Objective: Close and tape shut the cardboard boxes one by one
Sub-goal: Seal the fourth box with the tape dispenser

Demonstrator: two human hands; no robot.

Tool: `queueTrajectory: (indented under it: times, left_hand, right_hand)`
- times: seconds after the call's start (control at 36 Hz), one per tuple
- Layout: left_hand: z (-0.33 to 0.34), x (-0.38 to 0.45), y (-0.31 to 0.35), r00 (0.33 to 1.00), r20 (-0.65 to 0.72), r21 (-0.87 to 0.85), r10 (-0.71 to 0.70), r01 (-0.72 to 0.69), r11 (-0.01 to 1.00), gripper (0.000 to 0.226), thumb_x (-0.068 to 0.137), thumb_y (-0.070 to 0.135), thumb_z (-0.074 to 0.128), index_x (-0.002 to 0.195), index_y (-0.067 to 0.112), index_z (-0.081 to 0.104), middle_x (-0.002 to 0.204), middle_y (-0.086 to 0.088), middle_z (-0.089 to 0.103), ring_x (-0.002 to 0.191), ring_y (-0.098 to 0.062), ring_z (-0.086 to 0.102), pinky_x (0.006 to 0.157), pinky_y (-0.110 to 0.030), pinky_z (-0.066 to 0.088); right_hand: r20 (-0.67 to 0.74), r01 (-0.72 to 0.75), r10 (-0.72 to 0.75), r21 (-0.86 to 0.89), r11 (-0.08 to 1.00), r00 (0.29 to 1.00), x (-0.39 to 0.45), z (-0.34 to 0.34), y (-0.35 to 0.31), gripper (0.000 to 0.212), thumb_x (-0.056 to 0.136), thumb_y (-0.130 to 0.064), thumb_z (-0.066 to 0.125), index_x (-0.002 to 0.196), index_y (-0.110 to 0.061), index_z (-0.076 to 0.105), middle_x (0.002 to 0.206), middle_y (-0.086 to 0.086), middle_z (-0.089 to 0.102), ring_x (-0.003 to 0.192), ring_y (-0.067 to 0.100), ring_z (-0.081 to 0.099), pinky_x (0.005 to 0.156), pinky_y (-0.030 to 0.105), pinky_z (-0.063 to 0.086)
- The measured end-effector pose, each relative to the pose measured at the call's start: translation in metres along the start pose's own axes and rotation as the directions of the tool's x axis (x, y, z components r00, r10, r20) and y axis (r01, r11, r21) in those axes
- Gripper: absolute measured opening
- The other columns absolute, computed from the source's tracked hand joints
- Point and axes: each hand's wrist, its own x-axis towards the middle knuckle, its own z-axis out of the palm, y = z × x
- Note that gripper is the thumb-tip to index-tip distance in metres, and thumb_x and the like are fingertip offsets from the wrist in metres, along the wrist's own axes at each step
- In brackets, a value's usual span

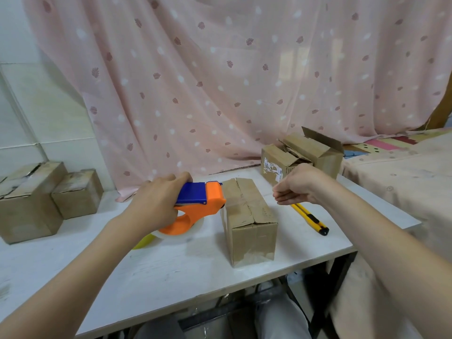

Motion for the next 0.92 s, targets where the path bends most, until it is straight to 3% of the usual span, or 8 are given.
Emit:
queueTrajectory:
  times: [0.14, 0.31, 0.5, 0.58, 0.69, 0.83, 0.92]
  left_hand:
    - [0.003, -0.002, 0.001, 1.000, 0.008, -0.009, -0.005, 0.005, 1.000, 0.057, 0.077, 0.003, 0.057, 0.126, 0.030, 0.043, 0.094, 0.008, 0.048, 0.078, -0.020, 0.051, 0.063, -0.031, 0.037]
    - [0.007, -0.005, 0.004, 1.000, 0.020, 0.026, 0.015, -0.015, 1.000, 0.056, 0.075, 0.003, 0.056, 0.124, 0.028, 0.045, 0.091, 0.008, 0.048, 0.077, -0.019, 0.047, 0.064, -0.030, 0.033]
    - [0.018, -0.009, 0.006, 0.999, 0.048, 0.103, 0.007, -0.012, 0.995, 0.055, 0.078, 0.007, 0.053, 0.127, 0.029, 0.039, 0.095, 0.007, 0.048, 0.083, -0.020, 0.050, 0.068, -0.030, 0.031]
    - [0.020, -0.011, 0.013, 0.998, 0.067, 0.130, -0.007, -0.002, 0.992, 0.056, 0.079, 0.007, 0.053, 0.130, 0.027, 0.038, 0.094, 0.005, 0.043, 0.084, -0.021, 0.048, 0.070, -0.031, 0.030]
    - [0.023, -0.010, 0.016, 0.995, 0.101, 0.150, -0.022, 0.007, 0.989, 0.056, 0.081, 0.008, 0.052, 0.131, 0.026, 0.035, 0.092, 0.005, 0.039, 0.082, -0.021, 0.043, 0.071, -0.030, 0.030]
    - [0.029, -0.010, 0.017, 0.993, 0.113, 0.138, -0.044, 0.028, 0.990, 0.058, 0.079, 0.008, 0.052, 0.131, 0.026, 0.035, 0.092, 0.004, 0.039, 0.082, -0.021, 0.043, 0.072, -0.030, 0.031]
    - [0.032, -0.011, 0.017, 0.992, 0.116, 0.142, -0.053, 0.036, 0.989, 0.059, 0.079, 0.009, 0.053, 0.132, 0.027, 0.035, 0.093, 0.004, 0.039, 0.082, -0.021, 0.043, 0.072, -0.030, 0.031]
  right_hand:
    - [0.021, -0.026, 0.026, -0.014, 1.000, 0.999, 0.001, 0.001, 0.003, 0.015, 0.094, -0.001, 0.065, 0.101, 0.011, 0.067, 0.077, 0.016, 0.070, 0.068, 0.022, 0.069, 0.062, 0.030, 0.062]
    - [0.019, -0.028, 0.029, -0.029, 0.999, 0.999, 0.004, 0.004, 0.010, 0.018, 0.093, -0.001, 0.066, 0.104, 0.013, 0.068, 0.080, 0.019, 0.072, 0.068, 0.024, 0.070, 0.070, 0.034, 0.062]
    - [0.010, -0.025, 0.025, -0.050, 0.998, 1.000, 0.004, 0.014, 0.019, 0.021, 0.092, 0.002, 0.066, 0.107, 0.017, 0.065, 0.074, 0.019, 0.069, 0.061, 0.024, 0.065, 0.056, 0.031, 0.061]
    - [0.014, -0.019, 0.020, -0.077, 0.997, 1.000, 0.006, 0.020, 0.023, 0.020, 0.092, 0.001, 0.067, 0.105, 0.017, 0.066, 0.073, 0.019, 0.071, 0.065, 0.028, 0.067, 0.065, 0.037, 0.063]
    - [0.019, 0.000, 0.003, -0.130, 0.992, 1.000, 0.008, 0.028, 0.026, 0.016, 0.093, -0.001, 0.065, 0.099, 0.013, 0.070, 0.091, 0.023, 0.075, 0.088, 0.038, 0.074, 0.083, 0.048, 0.061]
    - [0.010, 0.013, -0.011, -0.239, 0.971, 1.000, 0.012, 0.033, 0.026, 0.018, 0.092, -0.008, 0.067, 0.088, 0.009, 0.071, 0.085, 0.018, 0.076, 0.071, 0.029, 0.072, 0.081, 0.046, 0.062]
    - [-0.011, 0.018, -0.023, -0.341, 0.940, 1.000, 0.010, 0.036, 0.023, 0.018, 0.094, -0.011, 0.063, 0.091, 0.007, 0.066, 0.091, 0.021, 0.075, 0.080, 0.031, 0.074, 0.080, 0.047, 0.062]
